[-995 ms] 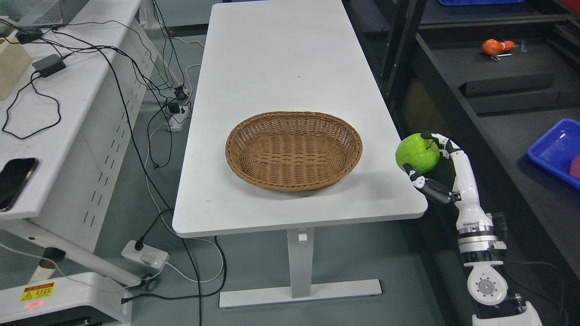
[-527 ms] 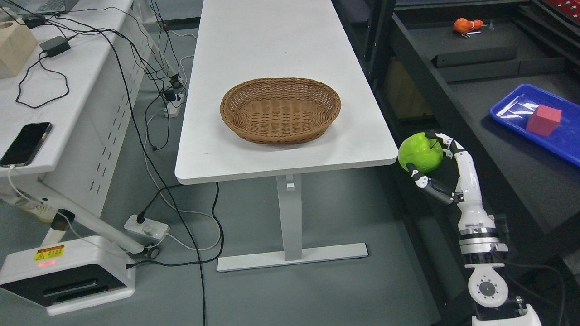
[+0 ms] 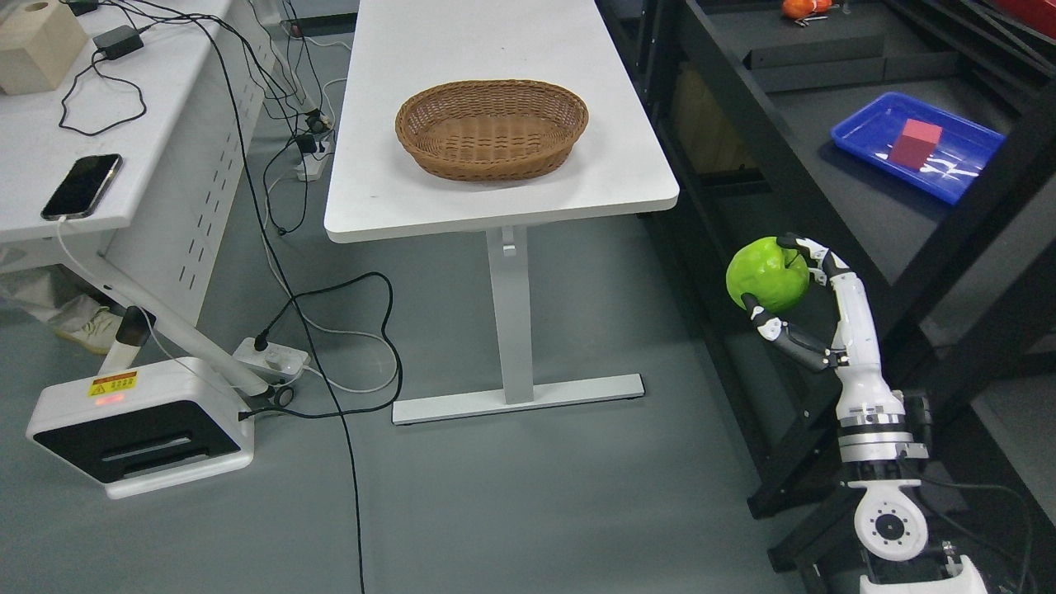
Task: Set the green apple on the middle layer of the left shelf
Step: 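Carry the held green apple over to the black shelf tray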
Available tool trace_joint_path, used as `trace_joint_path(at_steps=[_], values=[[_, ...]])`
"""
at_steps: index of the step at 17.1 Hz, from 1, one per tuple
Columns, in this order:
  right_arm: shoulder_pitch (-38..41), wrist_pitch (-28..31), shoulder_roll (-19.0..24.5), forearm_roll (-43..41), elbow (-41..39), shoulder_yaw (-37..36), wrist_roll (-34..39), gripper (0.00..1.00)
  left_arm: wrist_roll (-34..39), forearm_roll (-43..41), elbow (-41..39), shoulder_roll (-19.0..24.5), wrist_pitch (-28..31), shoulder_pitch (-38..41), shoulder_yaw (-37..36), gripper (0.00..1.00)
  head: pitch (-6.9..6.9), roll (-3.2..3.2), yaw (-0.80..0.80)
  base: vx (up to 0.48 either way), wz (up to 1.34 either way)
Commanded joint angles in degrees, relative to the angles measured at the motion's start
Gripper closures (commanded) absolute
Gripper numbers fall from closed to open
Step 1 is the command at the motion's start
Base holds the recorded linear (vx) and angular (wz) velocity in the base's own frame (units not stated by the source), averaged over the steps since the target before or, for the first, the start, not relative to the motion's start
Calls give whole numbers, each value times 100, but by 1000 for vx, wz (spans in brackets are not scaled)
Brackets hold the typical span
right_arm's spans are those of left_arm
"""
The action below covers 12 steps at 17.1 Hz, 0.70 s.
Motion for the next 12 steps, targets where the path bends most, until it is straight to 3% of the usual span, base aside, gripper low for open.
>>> trace_joint_path(at_steps=[1, 6, 12], values=[[194, 0, 27, -5, -73, -36, 6, 100, -1, 0, -1, 100, 3, -1, 0, 0, 0, 0, 0, -403, -148], [265, -193, 1, 4, -73, -62, 6, 100, -1, 0, -1, 100, 3, -1, 0, 0, 0, 0, 0, -315, -396], [256, -193, 53, 4, -73, -176, 6, 100, -1, 0, -1, 100, 3, -1, 0, 0, 0, 0, 0, -172, -837]])
